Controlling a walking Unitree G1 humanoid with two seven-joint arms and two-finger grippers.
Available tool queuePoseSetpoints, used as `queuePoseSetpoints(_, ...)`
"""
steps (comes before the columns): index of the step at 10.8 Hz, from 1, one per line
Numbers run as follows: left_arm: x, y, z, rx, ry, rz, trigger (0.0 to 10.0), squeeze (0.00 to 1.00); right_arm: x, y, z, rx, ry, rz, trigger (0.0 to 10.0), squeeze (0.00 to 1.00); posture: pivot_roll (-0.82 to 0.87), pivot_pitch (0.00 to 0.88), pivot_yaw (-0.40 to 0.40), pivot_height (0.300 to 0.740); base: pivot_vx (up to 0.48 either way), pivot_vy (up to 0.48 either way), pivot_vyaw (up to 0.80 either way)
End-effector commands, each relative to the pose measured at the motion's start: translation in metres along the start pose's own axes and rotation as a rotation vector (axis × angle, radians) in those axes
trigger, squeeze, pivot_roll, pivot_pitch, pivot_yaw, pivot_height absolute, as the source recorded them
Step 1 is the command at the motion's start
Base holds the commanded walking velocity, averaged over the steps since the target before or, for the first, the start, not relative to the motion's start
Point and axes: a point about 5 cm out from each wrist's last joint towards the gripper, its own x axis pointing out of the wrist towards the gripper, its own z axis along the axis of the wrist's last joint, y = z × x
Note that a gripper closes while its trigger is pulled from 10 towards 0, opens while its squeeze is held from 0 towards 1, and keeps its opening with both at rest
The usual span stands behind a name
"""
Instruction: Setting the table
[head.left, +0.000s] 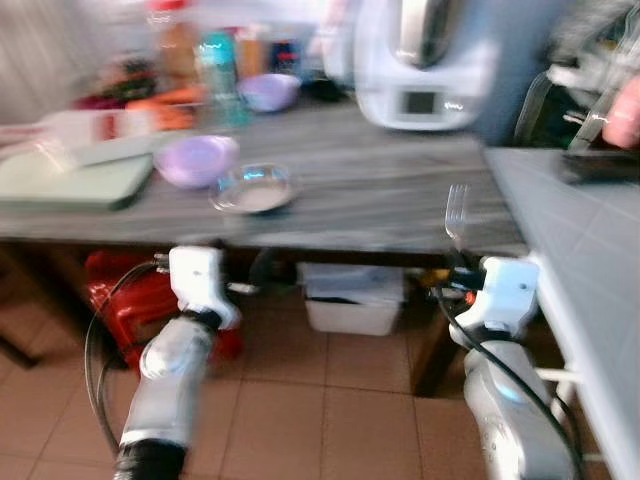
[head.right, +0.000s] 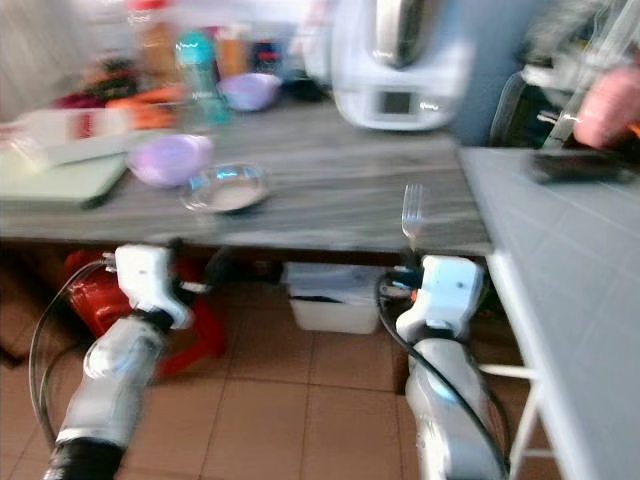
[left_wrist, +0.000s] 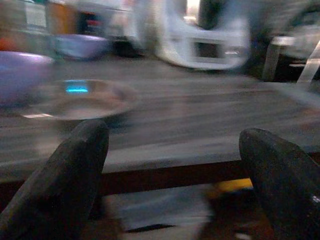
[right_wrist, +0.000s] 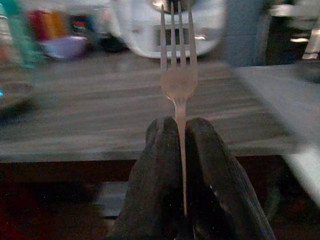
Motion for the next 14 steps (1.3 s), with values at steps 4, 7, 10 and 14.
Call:
queuePoseSetpoints(4, 0.0010, 0.0063, 0.0035, 0.004, 0.003, 0.013, 10.0, 0.00, 0.0038, 0.0093, 0.0069, 0.018, -0.034, 0.016, 10.0, 0.00, 0.01, 0.039, 0.046, 0.740, 0.000, 0.068, 0.00)
queuePoseSetpoints(7, 0.0024, 0.0050, 0.0039, 0.003, 0.005, 0.000, 10.0, 0.00, 0.0049, 0.0109, 0.0074, 0.023, -0.038, 0.015, 10.0, 0.00, 0.01, 0.039, 0.047, 0.740, 0.000, 0.387, 0.00)
queuePoseSetpoints(10, 0.0021, 0.0041, 0.0038, 0.001, 0.006, -0.006, 10.0, 0.00, 0.0048, 0.0113, 0.0077, 0.023, -0.039, 0.014, 10.0, 0.00, 0.01, 0.042, 0.048, 0.740, 0.000, 0.406, 0.00)
queuePoseSetpoints(14, 0.0036, 0.0026, 0.0031, 0.000, 0.010, -0.012, 10.0, 0.00, 0.0053, 0.0118, 0.0080, 0.024, -0.041, 0.013, 10.0, 0.00, 0.01, 0.042, 0.049, 0.740, 0.000, 0.410, 0.00)
